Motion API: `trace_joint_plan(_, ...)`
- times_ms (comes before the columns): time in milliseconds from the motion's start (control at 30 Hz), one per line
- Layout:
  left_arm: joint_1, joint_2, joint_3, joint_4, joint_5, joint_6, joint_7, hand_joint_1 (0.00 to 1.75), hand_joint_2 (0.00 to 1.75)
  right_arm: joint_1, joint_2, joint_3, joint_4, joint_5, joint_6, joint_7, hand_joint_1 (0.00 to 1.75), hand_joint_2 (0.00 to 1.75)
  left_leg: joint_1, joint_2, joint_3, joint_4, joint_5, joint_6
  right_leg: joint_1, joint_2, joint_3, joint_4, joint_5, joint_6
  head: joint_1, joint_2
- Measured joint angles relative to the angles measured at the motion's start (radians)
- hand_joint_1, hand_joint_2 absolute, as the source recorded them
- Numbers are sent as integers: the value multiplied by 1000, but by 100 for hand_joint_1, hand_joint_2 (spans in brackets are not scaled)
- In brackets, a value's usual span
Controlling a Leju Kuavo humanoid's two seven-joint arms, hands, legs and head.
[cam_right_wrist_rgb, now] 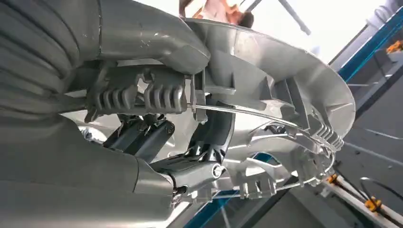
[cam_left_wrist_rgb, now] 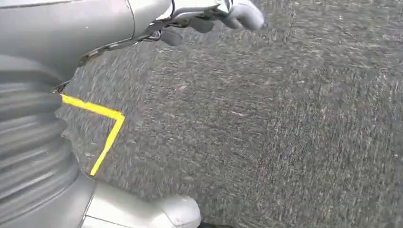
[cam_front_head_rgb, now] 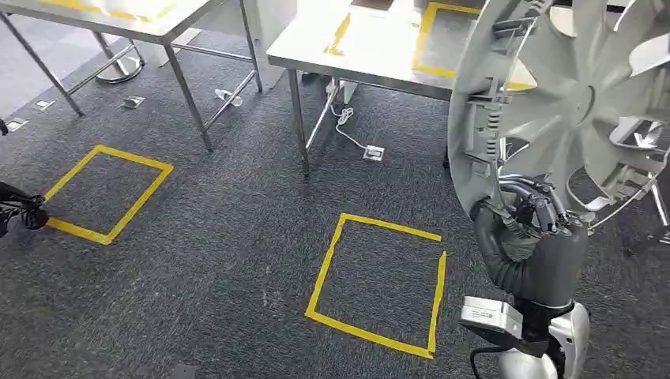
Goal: Take the parts from the cabinet and place them on the table.
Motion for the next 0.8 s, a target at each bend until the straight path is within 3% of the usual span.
trace_joint_plan(33, -1, -4, 0, 0, 2, 1, -3, 0, 175, -1, 0, 0, 0, 0, 1, 3, 175, 175, 5, 16, 2, -8, 7, 11, 0, 15, -5, -2, 5, 9, -1, 0)
trace_joint_plan(67, -4, -5, 1, -1, 3, 2, -7, 0, 175, 1, 0, -1, 0, 0, 2, 4, 175, 175, 8, 34, 3, -13, 12, 17, 0, -22, -8, 11, -3, 9, 0, 0)
trace_joint_plan(100, -4, -4, 3, -4, 3, 5, -10, 0, 175, -6, 0, -1, 1, -2, 3, 6, 175, 175, 8, 44, 2, -15, 14, 24, 7, -88, -30, 54, -36, 11, 12, 0)
trace_joint_plan(133, -3, -4, 4, -4, 3, 8, -12, 0, 175, -12, 0, -1, 3, -2, 3, 6, 175, 175, 6, 58, 1, -15, 14, 25, 8, -124, -64, 124, -77, 16, 15, 0)
trace_joint_plan(167, -1, -4, 5, -4, 3, 10, -14, 0, 175, -15, 0, -1, 6, 0, 5, 6, 175, 175, 4, 73, 1, -14, 13, 27, 6, -141, -104, 212, -118, 19, 14, 0)
trace_joint_plan(200, 1, -4, 6, -4, 3, 10, -16, 0, 175, -15, 0, -1, 10, 0, 5, 6, 175, 175, 3, 88, 0, -14, 11, 29, 5, -145, -137, 285, -145, 21, 14, 0)
trace_joint_plan(233, 1, -4, 6, -4, 3, 10, -18, 0, 175, -14, 0, -1, 13, 0, 5, 9, 175, 175, 3, 105, 0, -13, 10, 28, 4, -147, -154, 323, -149, 23, 15, 0)
trace_joint_plan(267, 1, -5, 7, -4, 3, 10, -20, 0, 175, -15, 0, -1, 17, 0, 5, 11, 175, 175, 3, 118, 1, -13, 9, 27, 3, -148, -143, 300, -128, 23, 15, 0)
trace_joint_plan(300, 0, -6, 7, -4, 3, 10, -20, 0, 175, -15, 0, -1, 19, 0, 5, 11, 175, 175, 3, 132, 3, -13, 7, 24, 2, -152, -104, 233, -89, 22, 15, 0)
trace_joint_plan(333, -2, -8, 7, -4, 3, 10, -19, 0, 175, -16, 0, -1, 19, 0, 5, 11, 175, 175, 3, 144, 5, -11, 4, 21, 3, -166, -47, 130, -45, 19, 15, 0)
trace_joint_plan(367, -3, -8, 7, -4, 4, 6, -16, 0, 175, -18, 0, -1, 19, 1, 4, 11, 175, 175, 3, 156, 8, -8, 0, 17, 4, -197, 9, 32, -12, 16, 15, 0)
trace_joint_plan(400, -3, -7, 8, -5, 6, 0, -10, 0, 175, -20, 0, -1, 19, 2, 4, 11, 175, 175, -2, 162, 6, -10, -3, 12, 13, -228, 23, 15, -28, 4, 13, 0)
trace_joint_plan(533, -11, -8, 11, -5, 18, -28, -24, 0, 175, -23, -3, -1, 23, 42, 10, 24, 175, 175, -7, 187, 24, -17, -5, -13, 16, -197, 18, 2, -22, -19, 13, 0)
trace_joint_plan(567, -13, -7, 12, -5, 23, -49, -38, 0, 175, -23, -3, 0, 24, 53, 15, 27, 175, 175, -1, 169, 16, -10, -13, -20, 6, -193, 22, -5, -15, -28, 12, 0)
trace_joint_plan(600, -12, -5, 12, -5, 26, -68, -53, 0, 175, -26, -3, 0, 26, 59, 19, 31, 175, 175, 0, 117, 6, 21, -35, -24, 4, -190, 22, -6, -14, -33, 11, 0)
trace_joint_plan(633, -12, -5, 13, -5, 31, -78, -58, 0, 175, -31, -3, 1, 29, 61, 22, 35, 175, 175, 0, 88, -23, 84, -73, -26, 4, -187, 22, -6, -15, -38, 10, 0)
trace_joint_plan(700, -5, -5, 14, -4, 35, -96, -65, 0, 175, -33, -3, 3, 36, 69, 24, 44, 175, 175, 0, 72, -109, 260, -147, -30, 6, -174, 22, -6, -17, -42, 8, 0)
trace_joint_plan(733, -1, -5, 15, -4, 38, -100, -66, 0, 175, -33, -3, 3, 39, 71, 25, 45, 175, 175, 0, 71, -136, 307, -153, -30, 6, -167, 22, -6, -17, -42, 8, 0)
trace_joint_plan(767, 1, -4, 16, -4, 38, -103, -66, 0, 175, -33, -3, 4, 41, 71, 25, 45, 175, 175, 0, 72, -140, 306, -136, -29, 6, -160, 23, -5, -17, -42, 8, 0)
trace_joint_plan(800, 1, -3, 18, -4, 37, -105, -65, 0, 175, -33, -3, 4, 42, 71, 25, 46, 175, 175, 1, 72, -124, 261, -97, -28, 6, -154, 26, -5, -18, -41, 7, 0)
